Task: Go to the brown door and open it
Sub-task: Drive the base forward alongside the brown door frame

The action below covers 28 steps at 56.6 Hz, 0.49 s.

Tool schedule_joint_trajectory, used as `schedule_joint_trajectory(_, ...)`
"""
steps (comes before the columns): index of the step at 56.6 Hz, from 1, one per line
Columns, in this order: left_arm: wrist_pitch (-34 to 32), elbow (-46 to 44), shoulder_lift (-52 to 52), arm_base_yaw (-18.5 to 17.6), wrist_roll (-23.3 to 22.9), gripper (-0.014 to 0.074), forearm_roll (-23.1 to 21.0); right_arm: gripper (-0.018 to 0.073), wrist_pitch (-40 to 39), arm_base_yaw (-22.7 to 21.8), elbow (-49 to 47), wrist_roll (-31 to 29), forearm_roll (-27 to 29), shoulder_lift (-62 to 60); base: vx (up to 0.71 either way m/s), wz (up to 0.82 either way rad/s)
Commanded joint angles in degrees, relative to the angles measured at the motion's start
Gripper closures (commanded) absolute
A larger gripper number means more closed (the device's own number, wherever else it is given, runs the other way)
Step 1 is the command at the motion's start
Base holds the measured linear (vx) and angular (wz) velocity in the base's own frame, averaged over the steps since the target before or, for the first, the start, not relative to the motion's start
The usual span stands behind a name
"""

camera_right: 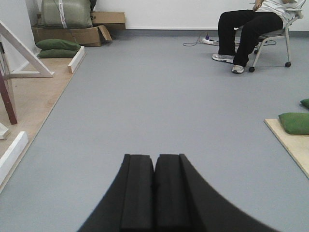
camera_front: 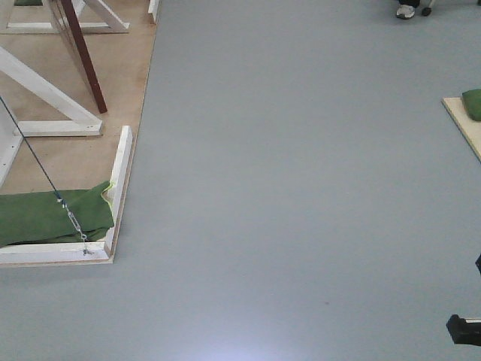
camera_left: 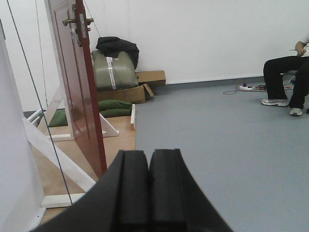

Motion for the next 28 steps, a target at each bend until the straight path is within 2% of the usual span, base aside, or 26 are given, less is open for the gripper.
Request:
schedule_joint_trajectory(1,-4.7,-1.0,-1.0,-0.2,-0.5,0.06,-0.1,0.0559,-4.7,0.1,0.3,-0.3,-0.4,-0.7,0.0,0.0)
schedule_joint_trajectory(28,-4.7,-1.0,-0.9,-0.2,-0.5,0.06,-0.1,0.0559,-4.7,0.1,0.3,-0.3,-0.4,-0.5,0.0,0.0)
